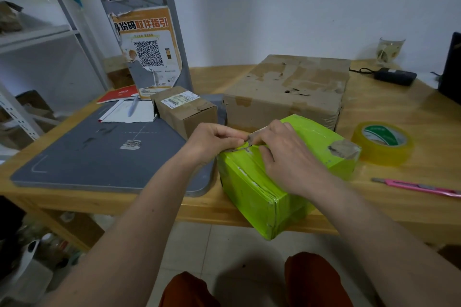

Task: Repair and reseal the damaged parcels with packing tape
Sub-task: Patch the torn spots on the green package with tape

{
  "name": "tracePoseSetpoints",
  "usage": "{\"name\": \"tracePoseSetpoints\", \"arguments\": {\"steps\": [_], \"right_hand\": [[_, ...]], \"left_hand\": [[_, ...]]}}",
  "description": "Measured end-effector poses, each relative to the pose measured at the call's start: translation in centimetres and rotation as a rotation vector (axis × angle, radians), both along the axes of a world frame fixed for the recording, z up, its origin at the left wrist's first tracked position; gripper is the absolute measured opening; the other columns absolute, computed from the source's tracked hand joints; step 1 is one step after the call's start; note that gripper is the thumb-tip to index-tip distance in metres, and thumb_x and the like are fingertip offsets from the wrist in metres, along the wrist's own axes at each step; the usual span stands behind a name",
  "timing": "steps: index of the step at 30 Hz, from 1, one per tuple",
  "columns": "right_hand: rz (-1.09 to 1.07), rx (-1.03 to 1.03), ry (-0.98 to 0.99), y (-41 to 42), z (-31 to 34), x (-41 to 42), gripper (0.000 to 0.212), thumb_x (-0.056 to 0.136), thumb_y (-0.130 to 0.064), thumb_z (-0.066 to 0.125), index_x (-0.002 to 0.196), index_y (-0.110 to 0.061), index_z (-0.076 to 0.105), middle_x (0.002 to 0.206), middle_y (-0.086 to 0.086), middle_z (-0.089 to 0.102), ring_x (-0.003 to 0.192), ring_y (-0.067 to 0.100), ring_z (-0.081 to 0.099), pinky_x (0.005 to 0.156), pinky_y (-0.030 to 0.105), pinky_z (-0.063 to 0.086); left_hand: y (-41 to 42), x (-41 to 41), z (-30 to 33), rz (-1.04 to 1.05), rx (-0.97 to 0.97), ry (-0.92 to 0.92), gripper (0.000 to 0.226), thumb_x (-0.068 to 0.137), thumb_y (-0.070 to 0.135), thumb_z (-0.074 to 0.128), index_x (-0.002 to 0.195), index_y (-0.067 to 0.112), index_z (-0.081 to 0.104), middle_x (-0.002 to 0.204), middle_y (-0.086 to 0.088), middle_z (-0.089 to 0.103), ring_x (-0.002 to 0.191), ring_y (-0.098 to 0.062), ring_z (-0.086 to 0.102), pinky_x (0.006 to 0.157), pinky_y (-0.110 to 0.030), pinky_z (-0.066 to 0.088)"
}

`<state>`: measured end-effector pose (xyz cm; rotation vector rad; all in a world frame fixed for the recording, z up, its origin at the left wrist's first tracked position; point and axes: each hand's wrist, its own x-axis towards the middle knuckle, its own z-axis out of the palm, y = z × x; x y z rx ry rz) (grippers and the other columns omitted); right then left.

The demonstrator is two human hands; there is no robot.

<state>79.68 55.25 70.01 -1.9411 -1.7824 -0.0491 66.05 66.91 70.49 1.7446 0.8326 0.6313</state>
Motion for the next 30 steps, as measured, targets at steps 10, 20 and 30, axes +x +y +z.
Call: {"name": "tracePoseSetpoints", "arguments": {"steps": [10,20,30], "right_hand": [[-0.032,0.011,0.018,-0.1,0.0,-0.1,0.027,0.097,-0.017,0.042,0.116,-0.022,0.061,0.11,-0.001,0.047,0.109,0.016,0.04,0.095,0.036,0.038],[-0.092,0.07,0.033,-0.2,0.0,-0.1,0.022,0.096,-0.017,0.043,0.105,-0.015,0.063,0.096,-0.002,0.041,0.103,0.018,0.042,0.088,0.038,0.041],[-0.098,0.098,0.021,-0.3,-0.1,0.0,0.019,0.096,-0.018,0.045,0.1,-0.015,0.063,0.094,-0.002,0.042,0.102,0.019,0.044,0.085,0.031,0.036]], "left_hand": [[0.0,0.3,-0.6,-0.004,0.014,-0.001,0.02,0.083,0.003,0.074,0.083,0.023,0.079,0.102,-0.033,0.066,0.085,-0.025,0.061,0.094,-0.043,0.052],[-0.4,0.4,-2.6,0.096,-0.08,-0.199,0.02,0.098,0.017,0.056,0.104,0.013,0.074,0.098,-0.003,0.076,0.086,-0.01,0.07,0.075,-0.019,0.055],[-0.7,0.3,-2.1,0.136,-0.134,-0.172,0.018,0.094,0.012,0.062,0.104,0.006,0.075,0.091,-0.008,0.074,0.072,-0.008,0.066,0.066,-0.016,0.053]]}}
